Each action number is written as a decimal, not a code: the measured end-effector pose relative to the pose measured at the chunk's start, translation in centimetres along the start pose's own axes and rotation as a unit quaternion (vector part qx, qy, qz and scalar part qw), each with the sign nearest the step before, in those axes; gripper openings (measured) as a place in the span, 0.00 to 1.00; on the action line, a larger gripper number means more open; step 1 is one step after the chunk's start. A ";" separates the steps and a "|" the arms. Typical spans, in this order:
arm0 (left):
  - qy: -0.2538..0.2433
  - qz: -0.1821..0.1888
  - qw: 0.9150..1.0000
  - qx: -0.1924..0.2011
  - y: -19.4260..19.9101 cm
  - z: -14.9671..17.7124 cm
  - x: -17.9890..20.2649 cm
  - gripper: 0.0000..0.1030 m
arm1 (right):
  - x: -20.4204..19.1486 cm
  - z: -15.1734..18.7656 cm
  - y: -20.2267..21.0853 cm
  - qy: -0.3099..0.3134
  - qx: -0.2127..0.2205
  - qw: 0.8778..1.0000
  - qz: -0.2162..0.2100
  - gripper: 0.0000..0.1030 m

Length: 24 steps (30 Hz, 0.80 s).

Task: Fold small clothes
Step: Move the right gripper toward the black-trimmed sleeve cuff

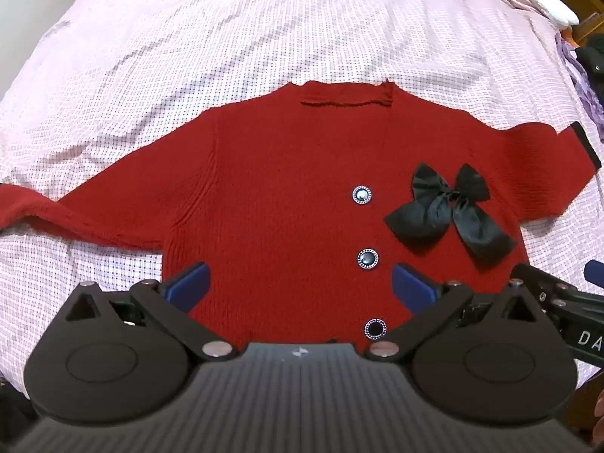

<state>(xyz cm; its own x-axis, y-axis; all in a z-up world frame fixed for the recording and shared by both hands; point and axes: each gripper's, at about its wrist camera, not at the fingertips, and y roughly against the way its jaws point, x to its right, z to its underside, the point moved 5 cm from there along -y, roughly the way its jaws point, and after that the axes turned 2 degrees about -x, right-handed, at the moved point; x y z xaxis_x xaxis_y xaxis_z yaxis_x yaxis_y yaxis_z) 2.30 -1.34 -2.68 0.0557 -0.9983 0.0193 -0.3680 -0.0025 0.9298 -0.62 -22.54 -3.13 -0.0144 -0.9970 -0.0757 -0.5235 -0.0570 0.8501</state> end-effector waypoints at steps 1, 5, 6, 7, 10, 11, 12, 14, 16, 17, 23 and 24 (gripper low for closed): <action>0.000 0.001 1.000 0.001 0.1 0.0 0.0 1.00 | 0.1 0.0 0.0 -0.001 0.000 1.000 -0.001 1.00; 0.002 0.000 1.000 0.004 0.2 -0.2 0.2 1.00 | 0.1 0.0 -0.1 0.000 0.000 1.000 -0.001 1.00; 0.002 0.000 1.000 0.004 0.2 -0.2 0.2 1.00 | 0.1 0.0 -0.1 0.000 0.000 1.000 -0.001 1.00; 0.002 0.000 1.000 0.004 0.2 -0.2 0.2 1.00 | 0.2 0.0 -0.1 0.000 0.000 1.000 -0.001 1.00; 0.004 -0.002 1.000 0.003 0.0 -0.2 0.3 1.00 | 0.2 -0.1 -0.2 0.002 -0.001 1.000 -0.002 1.00; 0.004 -0.001 1.000 0.002 0.0 -0.3 0.3 1.00 | 0.2 -0.1 -0.3 0.002 -0.001 1.000 -0.001 1.00; 0.003 -0.001 1.000 0.001 -0.1 -0.2 0.4 1.00 | 0.2 -0.1 -0.4 0.001 -0.001 1.000 -0.001 1.00; -0.003 -0.002 1.000 0.000 -0.2 -0.2 0.6 1.00 | 0.4 -0.6 -0.5 -0.007 0.000 1.000 0.002 1.00; -0.008 -0.004 1.000 -0.004 -0.5 -0.2 0.7 1.00 | 0.3 -0.4 -0.5 -0.011 0.000 1.000 0.004 1.00; -0.010 -0.005 1.000 -0.006 -0.7 -0.3 0.8 1.00 | 0.9 -0.3 -0.8 -0.010 -0.002 1.000 0.002 1.00; -0.013 -0.012 1.000 -0.009 -1.3 -0.4 1.3 1.00 | 2.5 0.2 -1.9 -0.010 -0.005 1.000 -0.011 1.00; -0.012 -0.014 1.000 -0.009 -1.4 -0.4 1.3 1.00 | 2.9 0.2 -2.1 -0.011 -0.005 1.000 -0.013 1.00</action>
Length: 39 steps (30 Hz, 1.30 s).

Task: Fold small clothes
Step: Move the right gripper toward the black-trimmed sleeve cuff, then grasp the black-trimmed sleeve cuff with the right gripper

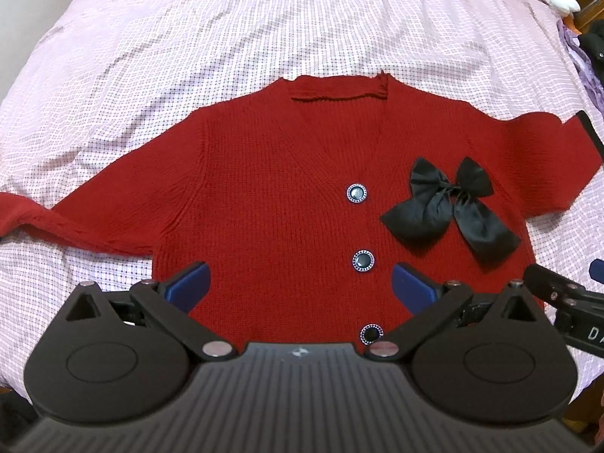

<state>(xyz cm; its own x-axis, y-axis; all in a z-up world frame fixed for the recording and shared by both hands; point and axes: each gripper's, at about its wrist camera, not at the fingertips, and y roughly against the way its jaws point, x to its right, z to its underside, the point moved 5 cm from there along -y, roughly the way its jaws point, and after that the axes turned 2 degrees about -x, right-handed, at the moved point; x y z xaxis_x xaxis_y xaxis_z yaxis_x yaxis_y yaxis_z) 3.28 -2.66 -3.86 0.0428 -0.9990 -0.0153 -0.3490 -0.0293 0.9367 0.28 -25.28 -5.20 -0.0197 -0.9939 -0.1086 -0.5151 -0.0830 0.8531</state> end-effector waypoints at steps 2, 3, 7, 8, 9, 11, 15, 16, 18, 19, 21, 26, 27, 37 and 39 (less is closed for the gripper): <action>0.003 -0.004 1.000 -0.002 -0.3 -0.1 0.2 1.00 | 0.6 -0.1 -0.3 -0.005 0.000 1.000 -0.006 1.00; 0.004 -0.005 1.000 -0.003 -0.5 -0.1 0.3 1.00 | 0.9 -0.1 -0.4 -0.006 0.001 1.000 -0.008 1.00; 0.007 -0.008 1.000 -0.009 -1.2 -0.4 0.8 1.00 | 2.4 -0.8 -0.9 -0.003 0.010 1.000 0.004 1.00; 0.006 -0.009 1.000 -0.010 -1.4 -0.5 0.9 1.00 | 2.9 -1.1 -1.0 -0.005 0.012 1.000 0.007 1.00; 0.005 -0.010 1.000 -0.013 -1.7 -0.7 1.1 1.00 | 3.4 -1.4 -1.2 -0.008 0.014 1.000 0.011 1.00; 0.003 -0.012 1.000 -0.017 -2.2 -1.0 1.4 1.00 | 4.6 -2.1 -1.5 -0.019 0.018 1.000 0.017 1.00; 0.000 -0.017 1.000 -0.025 -3.2 -1.7 2.0 1.00 | 7.2 -3.8 -2.3 -0.040 0.033 0.998 0.031 1.00; 0.001 -0.017 0.999 -0.026 -3.4 -1.9 2.1 1.00 | 8.0 -4.1 -2.6 -0.042 0.027 0.998 0.040 1.00; 0.003 -0.018 0.999 -0.029 -4.0 -2.3 2.4 1.00 | 9.4 -4.5 -3.4 -0.048 0.017 0.997 0.054 1.00; 0.003 -0.019 0.999 -0.031 -4.3 -2.5 2.5 1.00 | 10.1 -4.9 -3.7 -0.051 0.025 0.997 0.058 1.00; 0.006 -0.021 0.999 -0.033 -4.9 -2.8 2.8 1.00 | 11.6 -5.6 -4.2 -0.056 0.034 0.996 0.065 1.00; 0.015 -0.024 0.999 -0.043 -6.5 -3.2 3.3 1.00 | 15.0 -6.4 -6.6 -0.102 0.022 0.993 0.059 1.00; 0.015 -0.024 0.999 -0.044 -6.7 -3.2 3.3 1.00 | 15.7 -6.7 -6.9 -0.107 0.023 0.992 0.062 1.00; 0.009 -0.034 0.998 -0.051 -10.2 -3.6 3.8 1.00 | 21.4 -8.9 -11.2 -0.178 0.035 0.982 0.049 1.00; 0.004 -0.035 0.998 -0.054 -10.9 -3.6 4.0 1.00 | 22.8 -9.6 -12.3 -0.201 0.038 0.978 0.039 1.00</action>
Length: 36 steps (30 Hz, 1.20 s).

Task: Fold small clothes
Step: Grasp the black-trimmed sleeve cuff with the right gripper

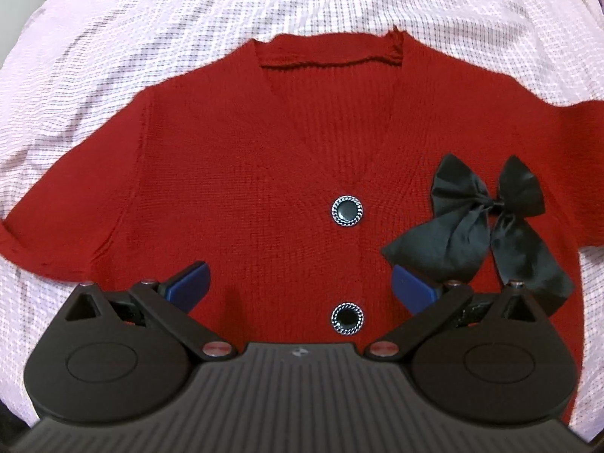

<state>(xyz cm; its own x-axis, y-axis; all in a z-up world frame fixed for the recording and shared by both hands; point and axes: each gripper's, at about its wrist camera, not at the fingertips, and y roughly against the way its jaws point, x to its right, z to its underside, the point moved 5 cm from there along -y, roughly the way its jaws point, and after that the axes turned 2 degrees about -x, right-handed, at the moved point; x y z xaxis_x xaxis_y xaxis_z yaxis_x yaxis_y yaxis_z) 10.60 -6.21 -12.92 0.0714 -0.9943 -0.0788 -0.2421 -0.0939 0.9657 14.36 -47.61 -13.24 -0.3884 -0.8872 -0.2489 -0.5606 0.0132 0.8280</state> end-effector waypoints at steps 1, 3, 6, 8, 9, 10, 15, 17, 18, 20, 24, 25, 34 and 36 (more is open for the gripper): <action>-0.003 -0.001 1.000 -0.002 -0.4 -0.1 0.2 1.00 | 0.5 -0.5 -0.8 -0.013 -0.004 1.000 -0.002 0.95; -0.008 -0.001 1.000 -0.005 -0.8 0.0 0.5 1.00 | 1.6 -1.2 -2.4 -0.044 -0.017 0.999 -0.006 0.84; -0.015 -0.003 1.000 -0.010 -1.5 0.3 0.8 1.00 | 3.0 -1.6 -4.4 -0.087 -0.028 0.996 -0.009 0.81; -0.012 -0.010 1.000 -0.017 -1.9 0.6 0.7 1.00 | 3.2 -1.6 -4.7 -0.106 -0.025 0.994 -0.011 0.81; -0.009 -0.008 1.000 -0.019 -2.0 0.7 0.7 1.00 | 3.0 -1.6 -4.7 -0.111 -0.025 0.993 -0.009 0.81; -0.006 -0.005 1.000 -0.023 -2.2 0.8 0.6 1.00 | 2.8 -1.7 -4.8 -0.112 -0.026 0.993 -0.006 0.81; -0.009 0.000 0.999 -0.031 -2.9 1.3 0.4 1.00 | 2.2 -3.0 -4.9 -0.125 0.008 0.992 -0.009 0.80; -0.006 0.004 0.999 -0.032 -2.9 1.5 0.0 1.00 | 2.0 -3.2 -5.3 -0.133 0.010 0.991 -0.008 0.74; -0.004 0.007 0.999 -0.033 -3.0 1.5 -0.2 1.00 | 1.9 -3.3 -5.3 -0.132 0.010 0.991 -0.003 0.67; 0.002 0.009 0.999 -0.034 -3.0 1.6 -0.8 1.00 | 1.8 -3.4 -5.3 -0.123 0.011 0.992 -0.005 0.47; 0.018 0.012 0.999 -0.035 -2.9 1.8 -2.0 1.00 | 2.1 -3.6 -4.0 -0.131 0.020 0.990 -0.039 0.21; 0.021 0.015 0.999 -0.035 -2.9 1.9 -2.3 1.00 | 2.1 -3.6 -3.5 -0.134 0.023 0.990 -0.049 0.20; 0.046 0.012 0.999 -0.027 -2.1 1.6 -3.9 1.00 | 4.4 -2.0 3.7 -0.177 0.069 0.980 -0.058 0.19; 0.053 0.012 0.998 -0.023 -1.6 1.3 -4.3 1.00 | 5.2 -1.3 5.7 -0.182 0.080 0.979 -0.054 0.19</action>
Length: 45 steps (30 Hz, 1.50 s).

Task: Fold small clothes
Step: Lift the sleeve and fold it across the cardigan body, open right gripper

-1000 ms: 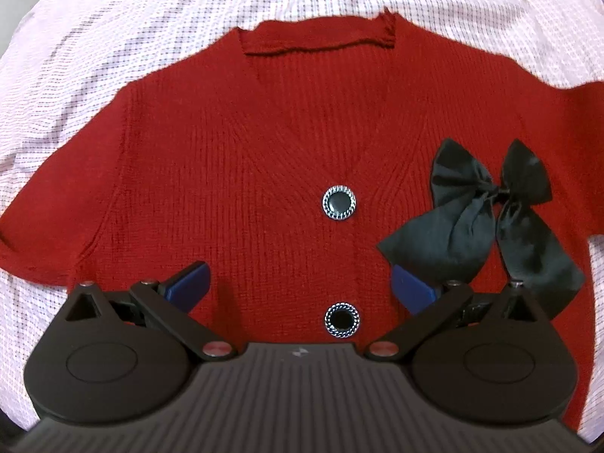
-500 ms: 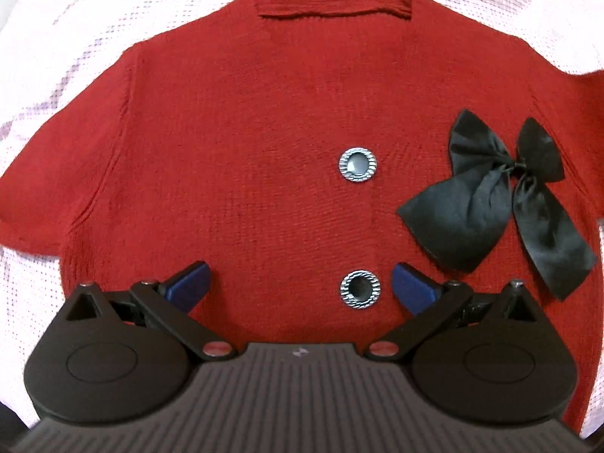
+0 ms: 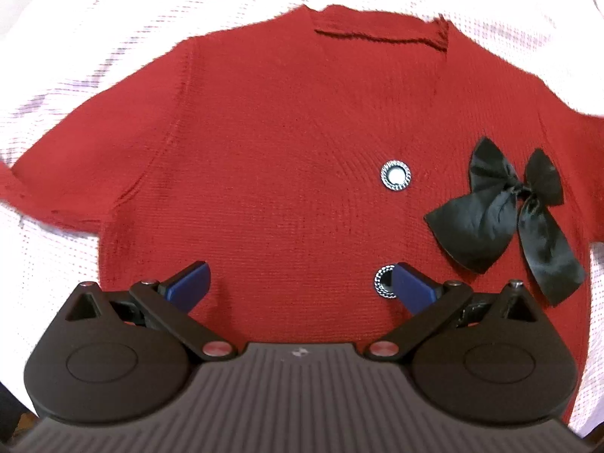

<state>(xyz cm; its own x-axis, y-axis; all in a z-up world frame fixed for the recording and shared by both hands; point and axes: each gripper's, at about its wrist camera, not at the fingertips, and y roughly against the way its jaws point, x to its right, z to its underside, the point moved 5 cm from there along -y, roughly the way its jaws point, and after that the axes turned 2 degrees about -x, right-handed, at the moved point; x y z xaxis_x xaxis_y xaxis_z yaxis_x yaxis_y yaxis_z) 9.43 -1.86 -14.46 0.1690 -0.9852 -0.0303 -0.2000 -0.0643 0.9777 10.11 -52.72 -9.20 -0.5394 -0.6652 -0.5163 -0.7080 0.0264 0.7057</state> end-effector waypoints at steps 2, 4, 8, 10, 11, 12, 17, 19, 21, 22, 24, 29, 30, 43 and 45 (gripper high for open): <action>0.005 0.006 1.000 0.004 0.6 0.0 -0.3 1.00 | 0.6 0.1 1.8 -0.004 0.009 1.000 0.002 0.19; 0.006 0.008 1.000 0.007 1.2 0.0 -0.5 1.00 | 0.9 0.0 3.6 -0.005 0.019 1.000 0.002 0.19; 0.010 0.003 1.000 0.011 2.5 0.4 -1.2 1.00 | 1.5 -0.3 6.4 -0.005 0.036 0.999 -0.006 0.18; 0.014 0.001 1.000 0.014 3.0 0.6 -1.3 1.00 | 1.4 -0.6 7.7 -0.003 0.043 0.999 -0.018 0.18; 0.016 -0.001 1.000 0.016 3.3 0.8 -1.3 1.00 | 1.5 -0.7 8.3 -0.001 0.044 0.999 -0.024 0.18; 0.017 -0.002 1.000 0.018 3.6 0.9 -1.2 1.00 | 1.2 -0.9 8.7 0.005 0.045 0.998 -0.033 0.18; 0.025 -0.009 0.999 0.025 5.2 1.6 -1.0 1.00 | -1.3 -1.2 10.0 0.039 0.041 0.996 -0.071 0.18; 0.031 -0.010 0.999 0.028 6.2 1.8 -0.9 1.00 | -2.4 -1.1 10.6 0.052 0.038 0.994 -0.086 0.18; 0.035 -0.009 0.999 0.033 7.2 1.9 -0.8 1.00 | -3.8 -0.9 11.1 0.067 0.037 0.992 -0.097 0.18; 0.037 -0.008 0.999 0.036 7.7 1.9 -0.8 1.00 | -4.3 -0.8 11.4 0.072 0.036 0.992 -0.102 0.18; 0.036 -0.008 0.999 0.040 8.4 1.9 -0.9 1.00 | -5.3 -0.4 11.9 0.078 0.033 0.990 -0.113 0.18; 0.032 -0.015 0.998 0.052 9.8 1.9 -2.1 1.00 | -8.1 1.0 13.1 0.082 0.028 0.986 -0.143 0.18; 0.034 -0.016 0.998 0.054 10.0 1.9 -2.5 1.00 | -8.7 1.4 13.2 0.084 0.026 0.985 -0.150 0.18; 0.036 -0.006 0.998 0.051 9.8 2.5 -8.4 1.00 | -18.7 10.1 12.5 0.108 -0.020 0.974 -0.201 0.18; 0.039 -0.002 0.998 0.051 9.3 2.4 -9.3 1.00 | -20.5 12.0 11.9 0.118 -0.030 0.971 -0.206 0.18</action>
<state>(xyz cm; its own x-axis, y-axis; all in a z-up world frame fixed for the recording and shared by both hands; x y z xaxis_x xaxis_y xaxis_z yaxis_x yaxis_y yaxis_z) 3.66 6.31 -5.54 0.2432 -0.9699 -0.0145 -0.2950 -0.0883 0.9514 7.24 -29.84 3.92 -0.0924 -0.7622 -0.6408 -0.8095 -0.3172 0.4940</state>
